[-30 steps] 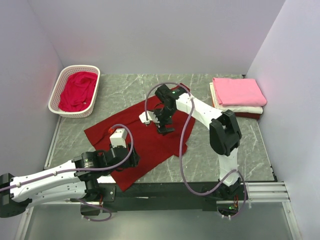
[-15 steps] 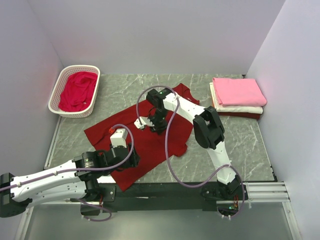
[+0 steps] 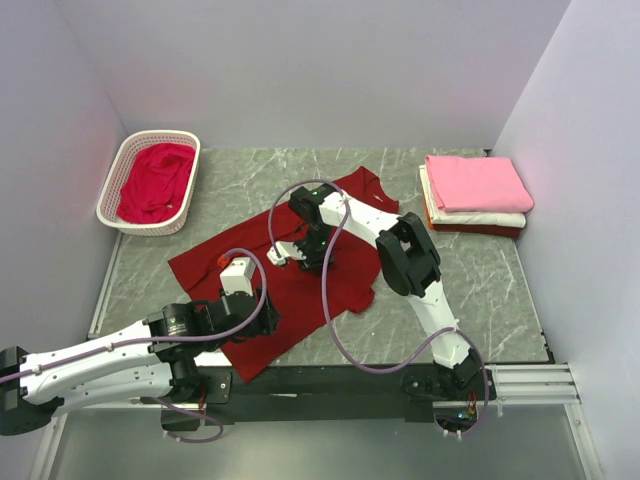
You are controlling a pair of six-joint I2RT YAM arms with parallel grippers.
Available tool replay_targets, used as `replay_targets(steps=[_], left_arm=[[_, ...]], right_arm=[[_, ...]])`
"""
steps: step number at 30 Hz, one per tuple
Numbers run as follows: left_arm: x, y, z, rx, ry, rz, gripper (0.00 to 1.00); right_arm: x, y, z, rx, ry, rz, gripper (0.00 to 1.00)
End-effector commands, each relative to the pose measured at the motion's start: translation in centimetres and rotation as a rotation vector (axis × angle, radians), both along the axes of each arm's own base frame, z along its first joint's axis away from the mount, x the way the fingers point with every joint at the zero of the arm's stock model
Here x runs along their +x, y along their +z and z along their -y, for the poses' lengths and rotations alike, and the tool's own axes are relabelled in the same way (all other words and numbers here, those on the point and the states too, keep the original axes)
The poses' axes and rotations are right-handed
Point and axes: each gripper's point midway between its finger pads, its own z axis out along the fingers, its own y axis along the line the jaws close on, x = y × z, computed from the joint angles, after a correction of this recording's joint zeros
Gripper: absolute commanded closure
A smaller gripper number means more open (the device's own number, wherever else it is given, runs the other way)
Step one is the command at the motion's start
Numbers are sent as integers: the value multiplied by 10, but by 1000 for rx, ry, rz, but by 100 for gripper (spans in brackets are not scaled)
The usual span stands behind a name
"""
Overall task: Fold and stack the t-shirts
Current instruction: Fold the tshirt
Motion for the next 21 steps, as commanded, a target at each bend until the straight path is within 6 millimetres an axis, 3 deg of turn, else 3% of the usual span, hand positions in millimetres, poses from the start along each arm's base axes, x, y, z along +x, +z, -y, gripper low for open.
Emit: replay_targets(steps=[1, 7, 12, 18, 21], left_arm=[[0, 4, 4, -18, -16, 12, 36], [0, 5, 4, -19, -20, 15, 36], [-1, 4, 4, -18, -21, 14, 36], [-1, 3, 5, -17, -26, 14, 36], [-1, 3, 6, -13, -31, 12, 36]], right_arm=[[4, 0, -7, 6, -4, 15, 57], [6, 6, -13, 39, -17, 38, 47], [10, 1, -15, 26, -28, 31, 47], [8, -2, -12, 11, -43, 25, 62], [7, 3, -13, 13, -51, 23, 78]])
